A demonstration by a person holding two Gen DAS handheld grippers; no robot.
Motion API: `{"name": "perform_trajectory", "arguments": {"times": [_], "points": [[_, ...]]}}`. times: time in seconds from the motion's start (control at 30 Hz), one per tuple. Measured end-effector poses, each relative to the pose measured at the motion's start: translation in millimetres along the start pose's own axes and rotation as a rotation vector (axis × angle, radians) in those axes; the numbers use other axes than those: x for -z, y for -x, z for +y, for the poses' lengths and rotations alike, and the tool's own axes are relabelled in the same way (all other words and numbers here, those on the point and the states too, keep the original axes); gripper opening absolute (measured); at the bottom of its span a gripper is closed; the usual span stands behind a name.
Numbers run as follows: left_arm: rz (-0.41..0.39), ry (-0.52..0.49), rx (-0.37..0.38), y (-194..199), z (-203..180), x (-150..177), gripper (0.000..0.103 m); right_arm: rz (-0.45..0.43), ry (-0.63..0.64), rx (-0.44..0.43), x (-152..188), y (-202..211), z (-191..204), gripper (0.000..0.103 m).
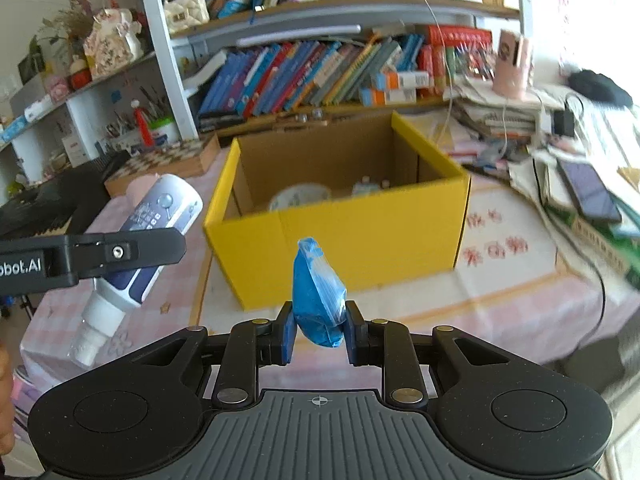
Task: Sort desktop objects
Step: 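Carry the bottle in the left tool and the bag in the right tool over the yellow box, then open the left tool to drop the bottle while the right tool drops the bag into the box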
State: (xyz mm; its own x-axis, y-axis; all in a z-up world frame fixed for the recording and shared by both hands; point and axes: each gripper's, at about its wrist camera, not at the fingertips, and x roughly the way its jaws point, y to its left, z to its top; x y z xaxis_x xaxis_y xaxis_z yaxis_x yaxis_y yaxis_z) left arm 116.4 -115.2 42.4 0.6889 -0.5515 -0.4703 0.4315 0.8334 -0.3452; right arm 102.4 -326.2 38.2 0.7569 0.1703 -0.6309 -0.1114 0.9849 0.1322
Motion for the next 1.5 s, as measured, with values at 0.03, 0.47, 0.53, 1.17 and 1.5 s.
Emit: {"name": "perform_trajectory", "arguments": {"times": [0.03,0.47,0.53,1.17,1.5], "points": [[-0.009,-0.002,0.0,-2.4,-2.4,-3.3,0.031,-0.011,0.009,-0.006,-5.6,-1.1,-3.7,0.024],[-0.087,-0.051,-0.083,-63.6,-21.2,-56.1,0.031,-0.122,0.155,-0.09,-84.0,-40.0,-40.0,0.024],[-0.08,-0.062,-0.1,-77.2,-19.7,-62.8,0.031,-0.11,0.188,-0.101,-93.4,-53.4,-43.2,0.024],[0.177,-0.133,-0.234,-183.5,-2.0,-48.4,0.031,0.242,0.526,-0.181,-99.4,-166.1,-47.3,0.024],[0.215,-0.137,-0.268,-191.0,1.4,-38.1,0.03,0.334,0.481,-0.235,-100.4,-185.8,-54.0,0.024]]}}
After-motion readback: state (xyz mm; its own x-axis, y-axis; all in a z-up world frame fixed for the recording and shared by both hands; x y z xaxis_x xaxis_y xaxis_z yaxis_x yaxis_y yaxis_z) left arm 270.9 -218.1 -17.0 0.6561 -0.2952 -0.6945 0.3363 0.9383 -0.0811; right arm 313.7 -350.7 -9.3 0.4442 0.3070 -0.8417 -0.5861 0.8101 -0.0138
